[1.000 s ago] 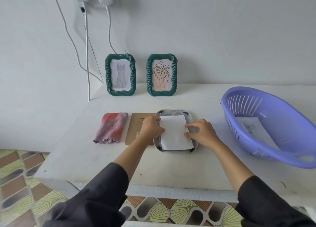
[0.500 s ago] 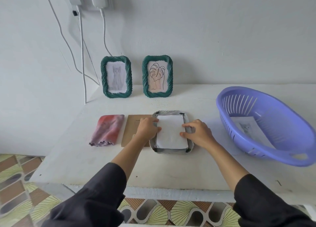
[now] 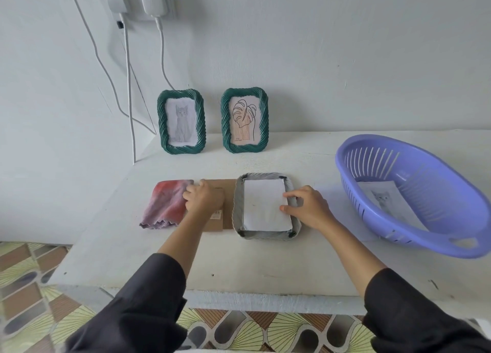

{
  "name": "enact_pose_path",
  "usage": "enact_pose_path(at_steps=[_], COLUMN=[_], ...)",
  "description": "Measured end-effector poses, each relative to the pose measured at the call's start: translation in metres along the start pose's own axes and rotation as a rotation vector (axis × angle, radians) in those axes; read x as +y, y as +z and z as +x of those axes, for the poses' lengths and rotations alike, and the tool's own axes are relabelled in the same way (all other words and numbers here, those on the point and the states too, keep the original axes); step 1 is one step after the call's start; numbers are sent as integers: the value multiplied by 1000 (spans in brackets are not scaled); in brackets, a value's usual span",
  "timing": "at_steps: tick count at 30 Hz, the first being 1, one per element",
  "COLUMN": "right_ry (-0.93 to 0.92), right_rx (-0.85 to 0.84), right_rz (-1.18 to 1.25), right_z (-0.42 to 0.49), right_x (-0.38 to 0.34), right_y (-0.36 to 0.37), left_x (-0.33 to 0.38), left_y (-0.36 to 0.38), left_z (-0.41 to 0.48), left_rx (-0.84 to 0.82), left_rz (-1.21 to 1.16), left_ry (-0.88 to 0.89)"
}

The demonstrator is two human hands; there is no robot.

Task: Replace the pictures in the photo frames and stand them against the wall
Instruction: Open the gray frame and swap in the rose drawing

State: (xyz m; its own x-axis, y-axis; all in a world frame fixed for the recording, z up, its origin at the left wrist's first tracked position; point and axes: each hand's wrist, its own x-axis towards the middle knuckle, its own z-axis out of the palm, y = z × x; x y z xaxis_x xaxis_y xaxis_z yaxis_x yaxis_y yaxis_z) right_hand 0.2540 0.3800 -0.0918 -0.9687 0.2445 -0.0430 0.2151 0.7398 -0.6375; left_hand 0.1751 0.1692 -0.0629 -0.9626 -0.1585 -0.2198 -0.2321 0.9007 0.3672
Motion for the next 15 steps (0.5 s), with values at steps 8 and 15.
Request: enact_pose_path(at_steps=[8,15], right_ry=[-7,-5], right_rx=[4,12], right_rz=[5,9], right_z=[0,-1], right_x=[1,0], right_y=[0,1], left_x=[1,-5], left_y=[4,-4], left_z=[4,12], left_rx=[-50,-36], left_rz=[129,-21], left_ry=[19,-18])
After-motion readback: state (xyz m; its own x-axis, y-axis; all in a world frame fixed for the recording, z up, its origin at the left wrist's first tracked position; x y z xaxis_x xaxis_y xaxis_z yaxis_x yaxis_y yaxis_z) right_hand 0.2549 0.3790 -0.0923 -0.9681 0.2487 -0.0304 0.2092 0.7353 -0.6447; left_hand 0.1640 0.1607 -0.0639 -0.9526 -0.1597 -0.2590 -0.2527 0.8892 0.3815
